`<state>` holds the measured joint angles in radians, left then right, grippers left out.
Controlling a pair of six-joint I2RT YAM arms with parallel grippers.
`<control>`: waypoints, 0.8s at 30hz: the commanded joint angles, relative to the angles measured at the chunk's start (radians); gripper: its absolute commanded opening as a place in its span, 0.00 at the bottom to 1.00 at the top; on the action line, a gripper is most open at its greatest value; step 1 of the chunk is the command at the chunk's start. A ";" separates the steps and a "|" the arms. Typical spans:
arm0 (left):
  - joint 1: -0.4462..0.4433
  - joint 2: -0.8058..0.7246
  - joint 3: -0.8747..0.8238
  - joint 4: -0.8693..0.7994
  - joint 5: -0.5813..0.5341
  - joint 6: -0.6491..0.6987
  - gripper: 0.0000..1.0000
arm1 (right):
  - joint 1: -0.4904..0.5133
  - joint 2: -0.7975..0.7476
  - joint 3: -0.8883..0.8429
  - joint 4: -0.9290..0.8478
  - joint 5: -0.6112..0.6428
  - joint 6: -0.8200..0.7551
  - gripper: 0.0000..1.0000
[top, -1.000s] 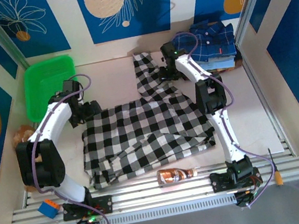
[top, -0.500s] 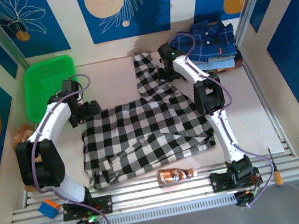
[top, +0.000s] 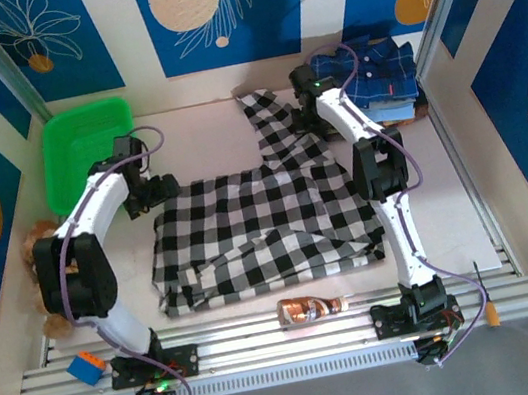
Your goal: Fold and stack the long sleeve shirts
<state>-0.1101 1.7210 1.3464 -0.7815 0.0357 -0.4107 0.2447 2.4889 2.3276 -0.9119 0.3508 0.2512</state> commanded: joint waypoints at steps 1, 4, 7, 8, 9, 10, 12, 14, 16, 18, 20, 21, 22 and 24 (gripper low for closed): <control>-0.027 0.054 0.067 -0.021 -0.012 0.016 0.89 | -0.017 -0.054 -0.009 0.004 0.031 -0.032 0.00; -0.051 0.118 0.133 -0.040 -0.036 0.019 0.89 | -0.013 -0.053 -0.013 0.003 0.021 -0.031 0.00; -0.075 0.169 0.198 -0.053 -0.057 0.013 0.88 | -0.006 -0.052 -0.023 0.004 0.019 -0.037 0.00; -0.081 0.179 0.217 -0.054 -0.057 0.007 0.87 | -0.003 -0.054 -0.025 0.003 0.020 -0.039 0.00; -0.088 0.199 0.238 -0.057 -0.061 0.001 0.87 | -0.002 -0.054 -0.027 0.001 0.020 -0.037 0.00; -0.091 0.217 0.259 -0.063 -0.068 -0.008 0.86 | 0.000 -0.055 -0.027 -0.001 0.020 -0.035 0.00; -0.093 0.254 0.295 -0.085 -0.081 -0.032 0.83 | 0.002 -0.058 -0.028 -0.003 0.020 -0.035 0.00; -0.092 0.289 0.329 -0.111 -0.097 -0.056 0.80 | 0.005 -0.060 -0.028 -0.004 0.017 -0.034 0.00; -0.093 0.325 0.364 -0.128 -0.111 -0.069 0.77 | 0.007 -0.064 -0.031 -0.004 0.017 -0.037 0.00; -0.093 0.361 0.398 -0.152 -0.135 -0.075 0.74 | 0.008 -0.063 -0.030 -0.005 0.015 -0.036 0.00; -0.093 0.395 0.429 -0.174 -0.154 -0.075 0.72 | 0.010 -0.064 -0.030 -0.008 0.014 -0.035 0.00; -0.092 0.410 0.443 -0.188 -0.167 -0.073 0.71 | 0.012 -0.066 -0.031 -0.009 0.014 -0.036 0.00; -0.092 0.423 0.454 -0.194 -0.184 -0.073 0.70 | 0.013 -0.066 -0.031 -0.008 0.014 -0.036 0.00; -0.088 0.445 0.473 -0.198 -0.202 -0.068 0.70 | 0.016 -0.067 -0.034 -0.009 0.010 -0.037 0.00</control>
<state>-0.2012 2.1361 1.7748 -0.9150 -0.1074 -0.4725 0.2520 2.4786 2.3081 -0.9070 0.3599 0.2253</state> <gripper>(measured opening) 0.701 0.052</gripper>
